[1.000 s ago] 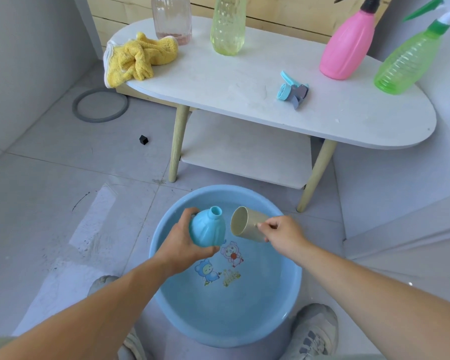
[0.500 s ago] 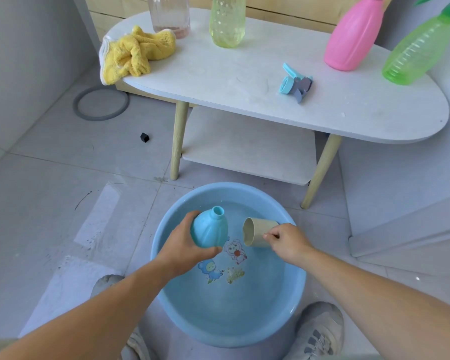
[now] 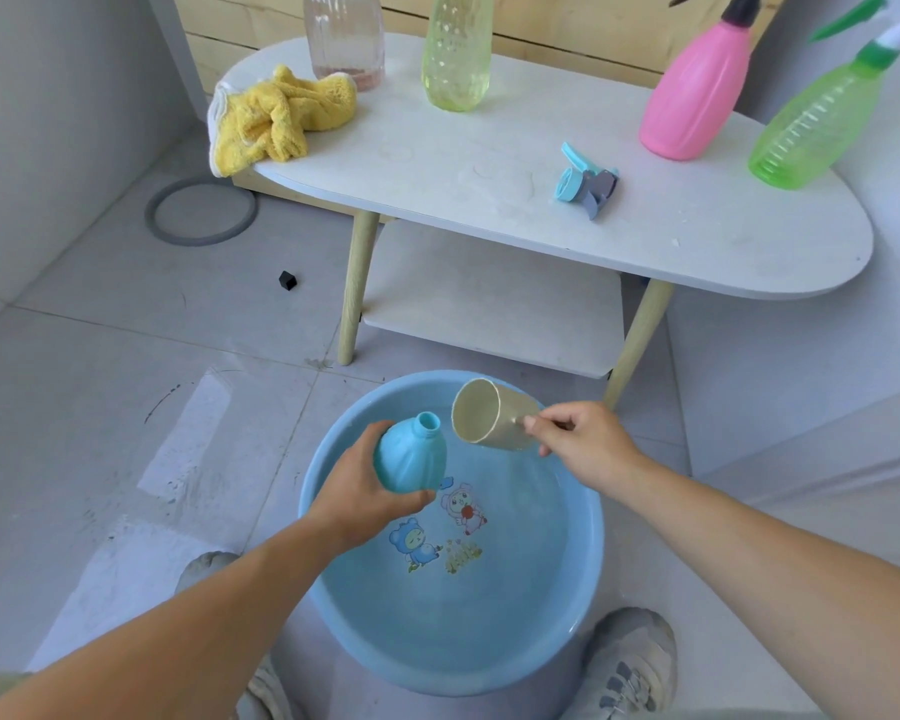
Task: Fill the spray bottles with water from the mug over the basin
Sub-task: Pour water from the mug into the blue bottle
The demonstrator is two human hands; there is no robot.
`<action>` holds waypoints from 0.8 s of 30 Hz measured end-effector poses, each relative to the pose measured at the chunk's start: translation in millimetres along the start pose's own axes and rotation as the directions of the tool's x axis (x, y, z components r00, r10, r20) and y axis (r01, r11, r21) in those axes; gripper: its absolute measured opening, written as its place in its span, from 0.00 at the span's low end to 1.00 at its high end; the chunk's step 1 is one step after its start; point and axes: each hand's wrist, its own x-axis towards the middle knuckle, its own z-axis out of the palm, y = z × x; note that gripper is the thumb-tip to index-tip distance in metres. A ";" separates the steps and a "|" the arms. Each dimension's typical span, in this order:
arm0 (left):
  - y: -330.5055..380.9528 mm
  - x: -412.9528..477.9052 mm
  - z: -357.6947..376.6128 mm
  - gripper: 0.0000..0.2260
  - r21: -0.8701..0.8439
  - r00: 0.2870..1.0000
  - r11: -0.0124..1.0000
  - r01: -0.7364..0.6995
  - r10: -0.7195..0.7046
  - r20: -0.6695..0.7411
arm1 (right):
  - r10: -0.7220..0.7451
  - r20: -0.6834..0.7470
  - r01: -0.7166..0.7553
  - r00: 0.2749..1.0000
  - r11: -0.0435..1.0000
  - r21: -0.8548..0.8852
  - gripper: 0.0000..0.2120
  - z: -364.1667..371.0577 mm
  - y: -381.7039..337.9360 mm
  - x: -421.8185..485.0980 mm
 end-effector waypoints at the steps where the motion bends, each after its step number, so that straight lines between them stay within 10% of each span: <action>1: 0.2 -0.4 -0.1 0.34 -0.003 1.000 1.000 -0.003 0.002 -0.005 | -0.023 -0.013 0.023 1.000 1.000 0.013 0.12 -5.2 -8.1 -2.6; 24: 16.3 1.6 5.3 0.36 -0.011 0.999 0.999 -0.052 0.052 0.004 | -0.517 0.003 0.495 0.856 0.819 -0.288 0.06 -47.2 -68.8 -48.5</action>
